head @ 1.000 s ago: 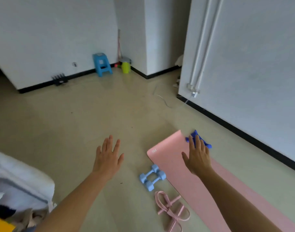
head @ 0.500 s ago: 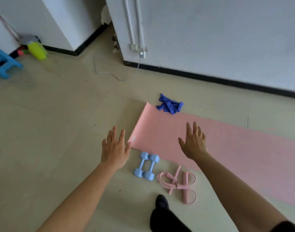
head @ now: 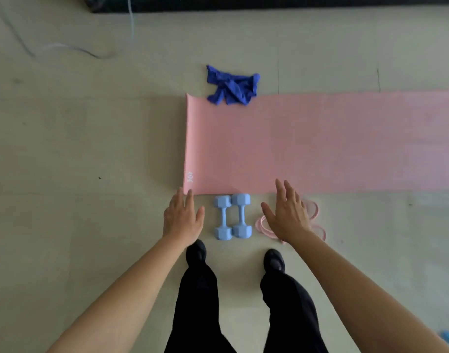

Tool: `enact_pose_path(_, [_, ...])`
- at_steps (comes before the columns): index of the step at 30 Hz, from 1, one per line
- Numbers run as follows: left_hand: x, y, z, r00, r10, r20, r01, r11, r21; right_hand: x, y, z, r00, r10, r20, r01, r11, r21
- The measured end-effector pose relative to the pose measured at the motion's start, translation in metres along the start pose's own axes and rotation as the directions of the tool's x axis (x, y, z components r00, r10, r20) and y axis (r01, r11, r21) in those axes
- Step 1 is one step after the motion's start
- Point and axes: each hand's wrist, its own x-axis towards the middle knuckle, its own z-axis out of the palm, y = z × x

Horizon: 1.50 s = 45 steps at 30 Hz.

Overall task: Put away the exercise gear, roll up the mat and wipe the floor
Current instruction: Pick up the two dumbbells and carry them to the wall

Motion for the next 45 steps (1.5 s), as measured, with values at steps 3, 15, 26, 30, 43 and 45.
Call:
enact_pose_path(3, [0.075,-0.014,0.075,0.987,-0.005,0.160,0.008,1.000,-0.021,0.042,0.003,0.086,0.984,0.156,0.081,-0.165,0.979,0.119])
enact_pose_path(15, [0.259,-0.050,0.407,0.915,-0.129,0.383,0.284,0.880,-0.380,0.199,0.077,0.414,0.914,0.290,0.284,-0.378,0.863,0.335])
enact_pose_path(26, [0.303,-0.049,0.478,0.850,-0.219,0.479,0.525,0.415,-0.743,0.260,0.112,0.481,0.828,0.287,0.481,-0.537,0.651,0.537])
enact_pose_path(30, [0.274,-0.053,0.461,0.840,-0.314,0.443,0.542,0.434,-0.720,0.228,0.119,0.465,0.778,0.325,0.538,-0.595,0.656,0.464])
enact_pose_path(43, [0.048,-0.022,0.251,0.846,-0.300,0.440,0.532,0.509,-0.676,-0.006,0.097,0.277,0.739,0.461,0.491,-0.671,0.450,0.589])
enact_pose_path(45, [0.015,-0.001,0.195,0.873,-0.259,0.413,0.486,0.534,-0.692,-0.037,0.082,0.218,0.757,0.482,0.442,-0.640,0.407,0.651])
